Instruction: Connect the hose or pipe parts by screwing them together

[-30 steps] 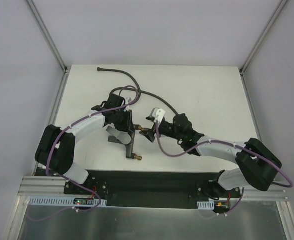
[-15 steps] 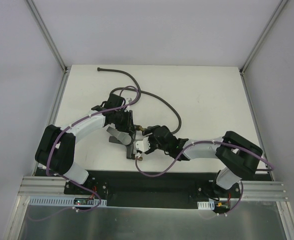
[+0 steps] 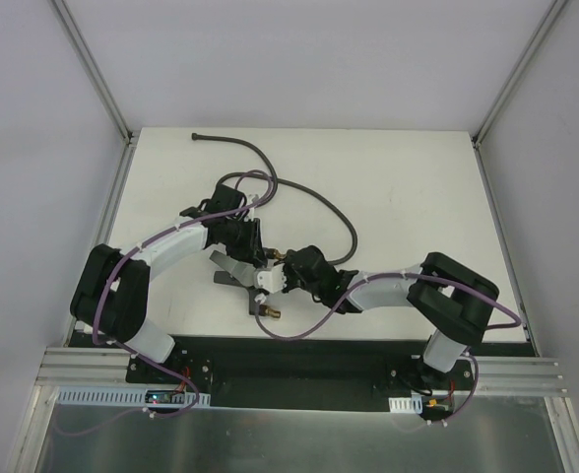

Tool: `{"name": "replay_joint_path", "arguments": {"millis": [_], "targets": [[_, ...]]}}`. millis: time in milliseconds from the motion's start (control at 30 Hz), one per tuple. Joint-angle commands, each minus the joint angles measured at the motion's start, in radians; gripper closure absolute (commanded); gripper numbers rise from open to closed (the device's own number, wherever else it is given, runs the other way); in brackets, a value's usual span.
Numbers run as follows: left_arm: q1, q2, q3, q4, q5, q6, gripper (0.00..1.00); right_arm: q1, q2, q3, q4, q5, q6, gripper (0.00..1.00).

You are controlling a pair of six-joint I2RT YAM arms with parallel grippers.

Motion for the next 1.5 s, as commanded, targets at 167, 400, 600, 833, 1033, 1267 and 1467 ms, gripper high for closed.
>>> {"name": "replay_joint_path", "arguments": {"millis": [167, 400, 600, 833, 1033, 1267, 1467], "targets": [[0.003, -0.022, -0.01, 0.06, 0.053, -0.034, 1.0, -0.024, -0.048, 0.124, -0.088, -0.16, 0.522, 0.99], [0.003, -0.035, -0.039, 0.093, 0.038, -0.042, 1.0, -0.166, -0.064, 0.187, -0.113, -0.504, 0.959, 0.99], [0.003, -0.053, -0.056, 0.13, 0.031, -0.047, 1.0, -0.301, -0.06, 0.149, 0.071, -0.745, 1.315, 0.99], [0.003, -0.064, -0.068, 0.156, 0.021, -0.053, 1.0, -0.406, 0.003, 0.103, 0.38, -0.918, 1.693, 0.99], [0.003, -0.082, -0.061, 0.156, 0.016, -0.048, 0.96, -0.419, 0.011, 0.081, 0.4, -0.924, 1.69, 0.99], [0.015, -0.094, -0.061, 0.146, 0.031, -0.032, 0.57, -0.419, 0.006, 0.073, 0.395, -0.924, 1.686, 0.99], [0.017, -0.05, -0.041, 0.126, 0.062, 0.015, 0.52, -0.421, 0.012, 0.08, 0.392, -0.924, 1.689, 0.99]]}}
